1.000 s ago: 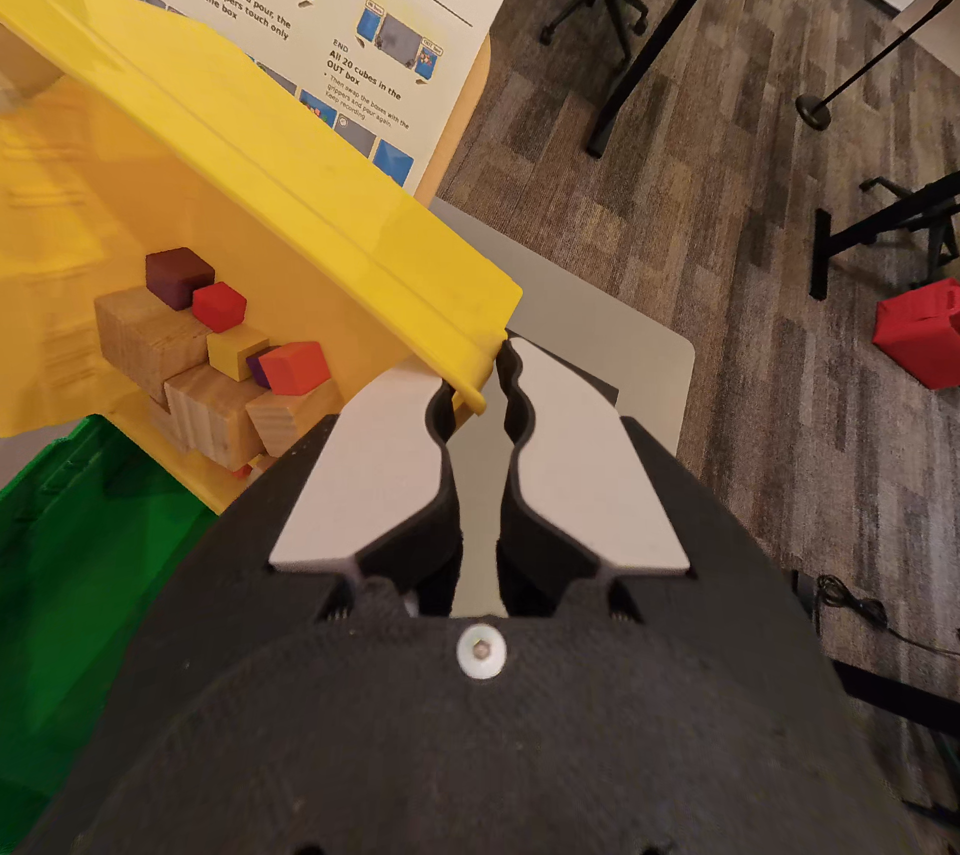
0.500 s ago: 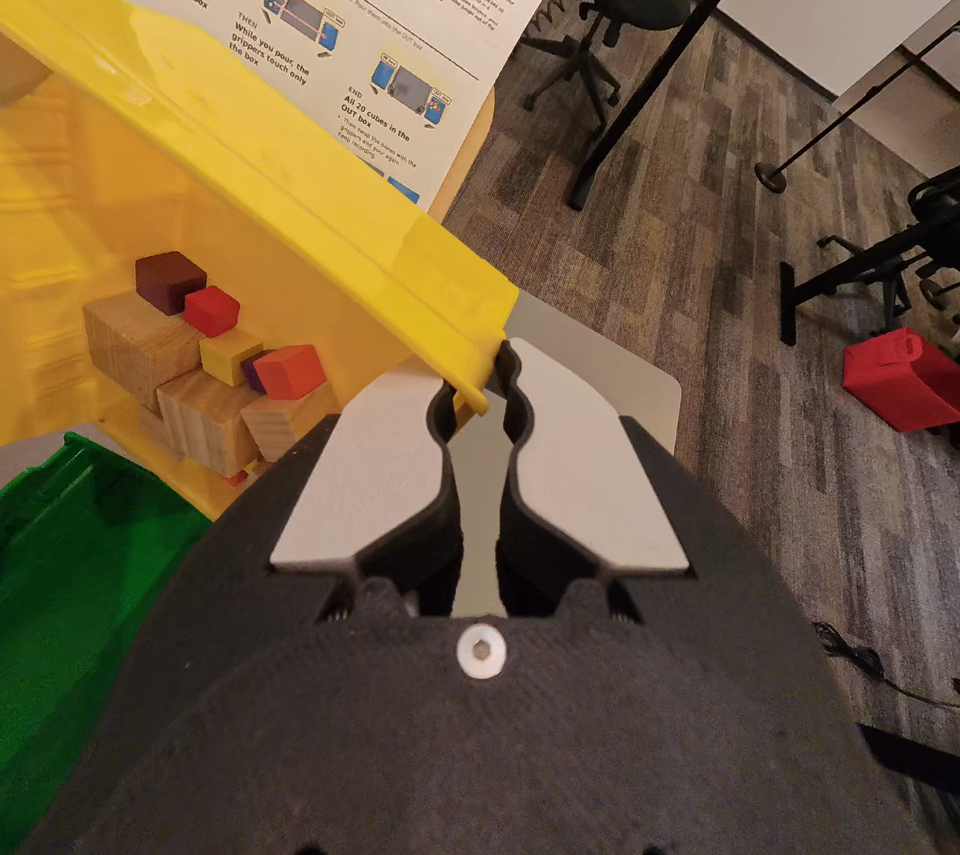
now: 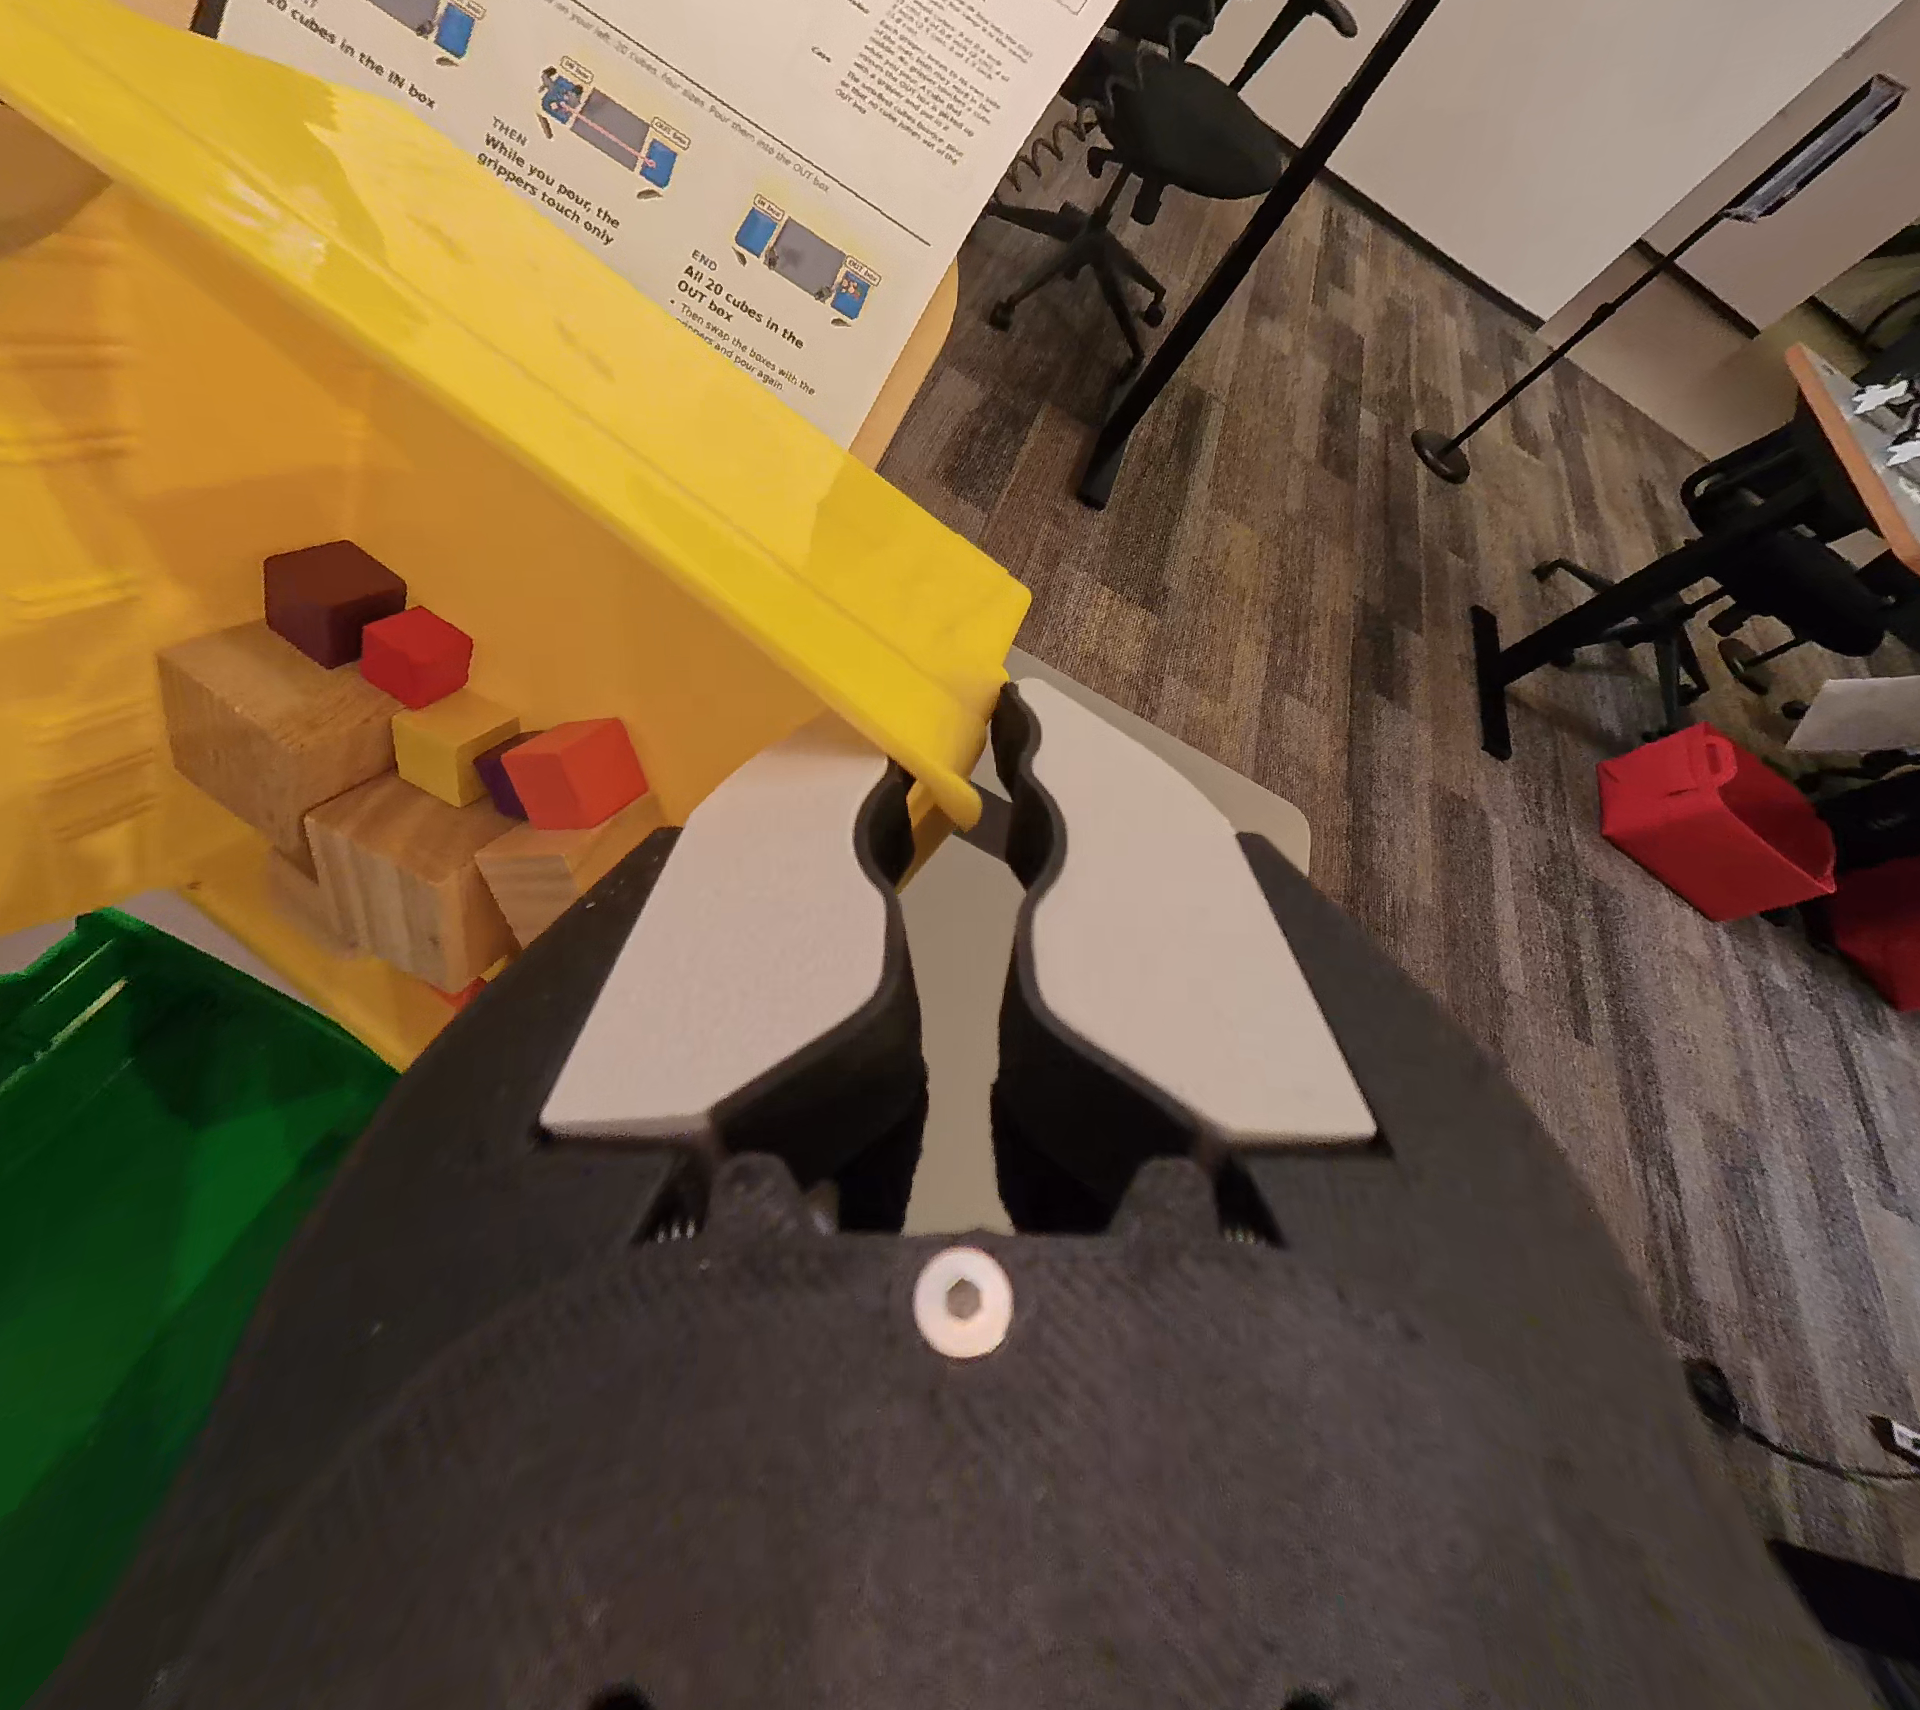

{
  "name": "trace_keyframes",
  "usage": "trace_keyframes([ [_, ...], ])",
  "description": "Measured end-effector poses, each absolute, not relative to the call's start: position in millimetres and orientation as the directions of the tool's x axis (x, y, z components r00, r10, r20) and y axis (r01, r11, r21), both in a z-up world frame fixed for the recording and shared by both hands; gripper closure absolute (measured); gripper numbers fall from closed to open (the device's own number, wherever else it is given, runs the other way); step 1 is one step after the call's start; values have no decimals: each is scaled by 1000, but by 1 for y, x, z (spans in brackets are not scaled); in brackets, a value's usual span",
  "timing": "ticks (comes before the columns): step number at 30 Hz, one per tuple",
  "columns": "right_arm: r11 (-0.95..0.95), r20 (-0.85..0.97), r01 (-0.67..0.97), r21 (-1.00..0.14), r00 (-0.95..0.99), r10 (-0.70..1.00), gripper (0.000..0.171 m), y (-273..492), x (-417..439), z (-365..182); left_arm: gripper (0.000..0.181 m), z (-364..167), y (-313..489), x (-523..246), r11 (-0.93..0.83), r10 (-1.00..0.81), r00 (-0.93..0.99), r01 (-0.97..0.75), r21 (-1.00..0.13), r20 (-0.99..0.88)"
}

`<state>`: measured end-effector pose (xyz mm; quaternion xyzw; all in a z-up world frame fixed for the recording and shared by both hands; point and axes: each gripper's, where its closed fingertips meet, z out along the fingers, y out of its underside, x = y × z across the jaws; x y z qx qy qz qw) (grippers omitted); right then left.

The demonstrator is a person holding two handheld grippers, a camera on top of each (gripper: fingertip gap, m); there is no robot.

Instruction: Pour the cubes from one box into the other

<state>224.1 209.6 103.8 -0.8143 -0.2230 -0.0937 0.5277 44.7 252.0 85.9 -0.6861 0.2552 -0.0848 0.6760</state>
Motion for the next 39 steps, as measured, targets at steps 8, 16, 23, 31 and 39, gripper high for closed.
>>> trace_keyframes([
  [8, -335, 390, 470, -817, 878, 279, 162, 204, 219, 100, 177, 84, 243, 39, 75, -438, 870, -218, -973, -229],
  [16, -273, 417, 482, -833, 870, 262, 163, 196, 214, 104, 176, 85, 233, 34, 132, -421, 876, -196, -972, -234],
  [23, -228, 442, 497, -837, 860, 254, 162, 187, 208, 106, 176, 87, 224, 28, 169, -403, 883, -185, -968, -239],
  [31, -179, 465, 513, -839, 848, 254, 162, 178, 200, 109, 175, 86, 211, 21, 205, -383, 892, -172, -963, -241],
  [39, -146, 469, 513, -846, 846, 254, 162, 168, 196, 110, 175, 89, 197, 16, 247, -363, 899, -160, -956, -245],
])
